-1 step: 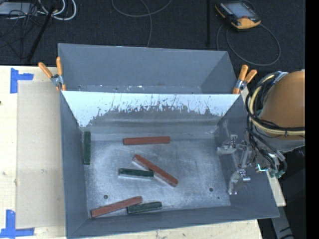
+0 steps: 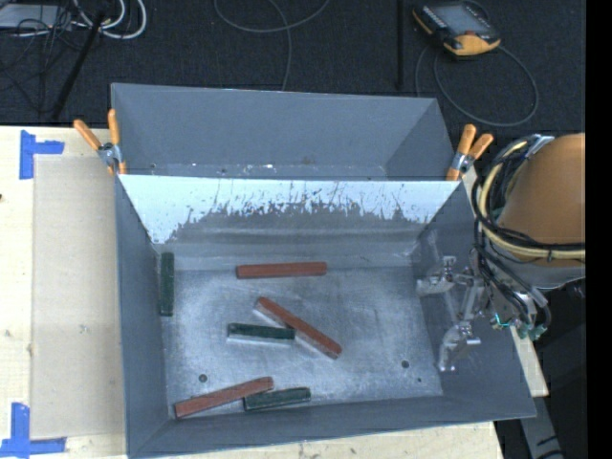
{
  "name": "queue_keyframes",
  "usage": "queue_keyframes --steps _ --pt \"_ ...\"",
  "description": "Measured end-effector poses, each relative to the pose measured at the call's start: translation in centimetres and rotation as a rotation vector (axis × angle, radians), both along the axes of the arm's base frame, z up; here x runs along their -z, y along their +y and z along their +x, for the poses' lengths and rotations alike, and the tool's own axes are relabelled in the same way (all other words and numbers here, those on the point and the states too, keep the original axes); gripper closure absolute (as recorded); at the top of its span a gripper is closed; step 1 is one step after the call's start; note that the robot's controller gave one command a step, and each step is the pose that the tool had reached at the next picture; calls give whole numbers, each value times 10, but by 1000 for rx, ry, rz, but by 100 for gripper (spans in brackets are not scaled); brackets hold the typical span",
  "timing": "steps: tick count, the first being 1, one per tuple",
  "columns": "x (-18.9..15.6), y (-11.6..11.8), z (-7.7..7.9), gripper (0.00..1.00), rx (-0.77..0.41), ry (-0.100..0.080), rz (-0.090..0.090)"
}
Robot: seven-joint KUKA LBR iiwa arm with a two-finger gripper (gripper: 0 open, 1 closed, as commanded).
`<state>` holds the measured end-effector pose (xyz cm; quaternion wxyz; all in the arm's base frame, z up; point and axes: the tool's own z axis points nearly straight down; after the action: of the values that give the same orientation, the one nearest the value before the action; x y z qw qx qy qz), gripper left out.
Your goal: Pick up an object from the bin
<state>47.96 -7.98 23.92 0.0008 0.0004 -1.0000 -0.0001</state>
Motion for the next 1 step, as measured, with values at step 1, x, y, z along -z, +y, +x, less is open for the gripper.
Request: queue_keyframes --steps 1 --pt "32 16 -1 0 -60 -6 -2"
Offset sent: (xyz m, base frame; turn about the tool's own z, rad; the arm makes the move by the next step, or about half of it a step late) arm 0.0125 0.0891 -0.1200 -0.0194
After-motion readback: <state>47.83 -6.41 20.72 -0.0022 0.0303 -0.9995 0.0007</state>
